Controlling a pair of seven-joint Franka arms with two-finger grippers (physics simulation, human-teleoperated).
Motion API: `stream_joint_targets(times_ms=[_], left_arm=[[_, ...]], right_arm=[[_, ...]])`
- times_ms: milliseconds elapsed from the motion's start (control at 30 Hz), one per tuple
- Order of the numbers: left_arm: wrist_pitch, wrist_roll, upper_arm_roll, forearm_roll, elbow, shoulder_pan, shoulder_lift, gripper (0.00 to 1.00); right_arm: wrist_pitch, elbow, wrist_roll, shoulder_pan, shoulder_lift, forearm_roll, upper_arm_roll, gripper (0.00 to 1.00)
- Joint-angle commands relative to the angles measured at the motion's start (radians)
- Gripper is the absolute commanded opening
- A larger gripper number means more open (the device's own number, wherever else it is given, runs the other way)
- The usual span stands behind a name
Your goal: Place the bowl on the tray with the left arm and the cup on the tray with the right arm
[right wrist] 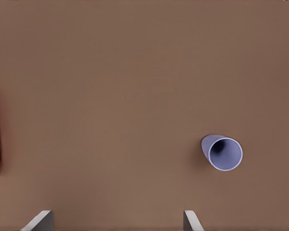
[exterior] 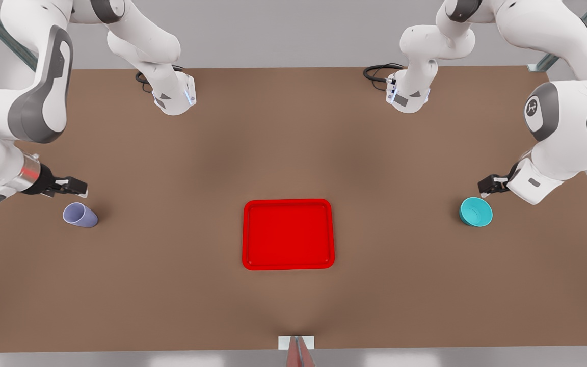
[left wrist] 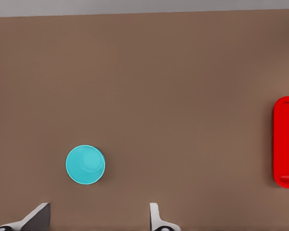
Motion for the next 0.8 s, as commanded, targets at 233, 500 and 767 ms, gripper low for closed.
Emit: stream_joint_targets(times_ms=[233,500,767], left_arm=[[0.289,0.595,0.015,-0.401,-0.356,0.341,0.131,1.0],[0.414,0.805,0.092,-0.59,-0.457,0.408,0.238,1.0],[0.484,0.854,0.103,-0.584,-0.456,0.41,0.331,1.0]], right_arm=[[0.0,0.003,-0.002,0.005,0.011,0.0,0.0,1.0],[0.003,0.004,-0.006,0.007,0.035,0.006,0.005,1.0],[0.009,0.003,-0.005,0.002,0.07,0.004,0.005,1.0]])
